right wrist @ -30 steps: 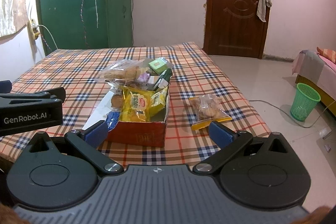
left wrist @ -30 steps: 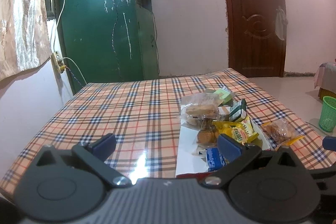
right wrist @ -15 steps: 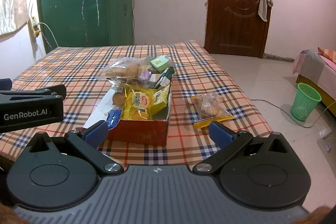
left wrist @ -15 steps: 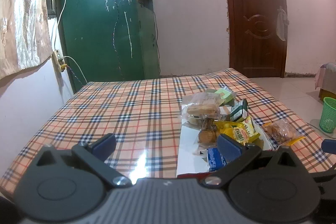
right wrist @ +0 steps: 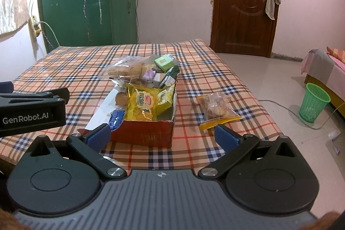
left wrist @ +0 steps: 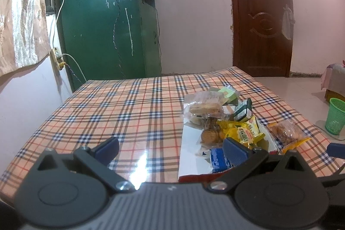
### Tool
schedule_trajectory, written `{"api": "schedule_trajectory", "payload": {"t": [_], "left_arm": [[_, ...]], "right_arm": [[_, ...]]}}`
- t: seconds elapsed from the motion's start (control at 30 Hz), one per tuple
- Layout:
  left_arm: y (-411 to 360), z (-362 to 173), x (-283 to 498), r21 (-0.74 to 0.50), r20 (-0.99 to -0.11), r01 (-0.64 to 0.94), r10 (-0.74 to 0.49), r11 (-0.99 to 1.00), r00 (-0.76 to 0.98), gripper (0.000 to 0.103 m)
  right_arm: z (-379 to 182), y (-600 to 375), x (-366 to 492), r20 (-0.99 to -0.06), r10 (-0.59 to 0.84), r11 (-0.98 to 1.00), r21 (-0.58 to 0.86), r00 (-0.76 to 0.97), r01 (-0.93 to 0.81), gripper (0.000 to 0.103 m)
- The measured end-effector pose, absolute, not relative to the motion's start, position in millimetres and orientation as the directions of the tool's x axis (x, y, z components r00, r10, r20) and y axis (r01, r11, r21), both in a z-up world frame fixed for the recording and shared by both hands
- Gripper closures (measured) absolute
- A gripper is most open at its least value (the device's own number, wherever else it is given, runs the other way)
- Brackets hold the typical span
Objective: Organize snacks
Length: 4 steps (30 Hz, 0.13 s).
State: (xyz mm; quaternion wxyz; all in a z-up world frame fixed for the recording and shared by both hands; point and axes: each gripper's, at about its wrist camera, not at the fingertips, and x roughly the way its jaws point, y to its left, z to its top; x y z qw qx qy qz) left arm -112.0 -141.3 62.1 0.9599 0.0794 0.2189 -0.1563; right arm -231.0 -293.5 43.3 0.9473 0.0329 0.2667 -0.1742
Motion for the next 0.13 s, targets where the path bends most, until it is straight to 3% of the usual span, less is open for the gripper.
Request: {"api": "schedule_trajectory", "payload": {"t": [0.13], "left_arm": [[-141.6,61.0,-110.9,0.080,-0.451,0.340,-0.270,0.937,0.851,0.001]], "right_arm": [[42.6,-294.5,-230.7,-0.518,-0.312,0.937,-0.030,0.796,0.348,0.000]]}}
